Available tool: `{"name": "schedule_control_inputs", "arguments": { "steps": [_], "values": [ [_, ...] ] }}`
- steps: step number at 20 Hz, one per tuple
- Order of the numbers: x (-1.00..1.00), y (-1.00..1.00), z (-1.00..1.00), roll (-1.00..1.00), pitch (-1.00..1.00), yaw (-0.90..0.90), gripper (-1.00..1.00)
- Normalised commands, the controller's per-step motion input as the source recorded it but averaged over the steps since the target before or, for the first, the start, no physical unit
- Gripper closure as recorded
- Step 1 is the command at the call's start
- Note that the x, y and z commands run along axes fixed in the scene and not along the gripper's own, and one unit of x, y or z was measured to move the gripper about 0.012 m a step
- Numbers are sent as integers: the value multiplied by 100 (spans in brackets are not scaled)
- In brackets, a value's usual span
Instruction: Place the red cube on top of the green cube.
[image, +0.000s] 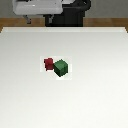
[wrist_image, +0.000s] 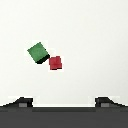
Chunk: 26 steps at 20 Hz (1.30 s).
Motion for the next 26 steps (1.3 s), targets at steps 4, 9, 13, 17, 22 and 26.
{"name": "schedule_control_inputs", "arguments": {
  "steps": [4,9,13,17,22,26],
  "values": [
    [0,0,0,0,0,37,-100],
    [0,0,0,0,0,63,-100],
    [0,-25,0,0,0,0,-100],
    [75,0,0,0,0,0,-100],
    [40,20,0,0,0,0,-100],
    [0,0,0,0,0,0,-100]
  ]
}}
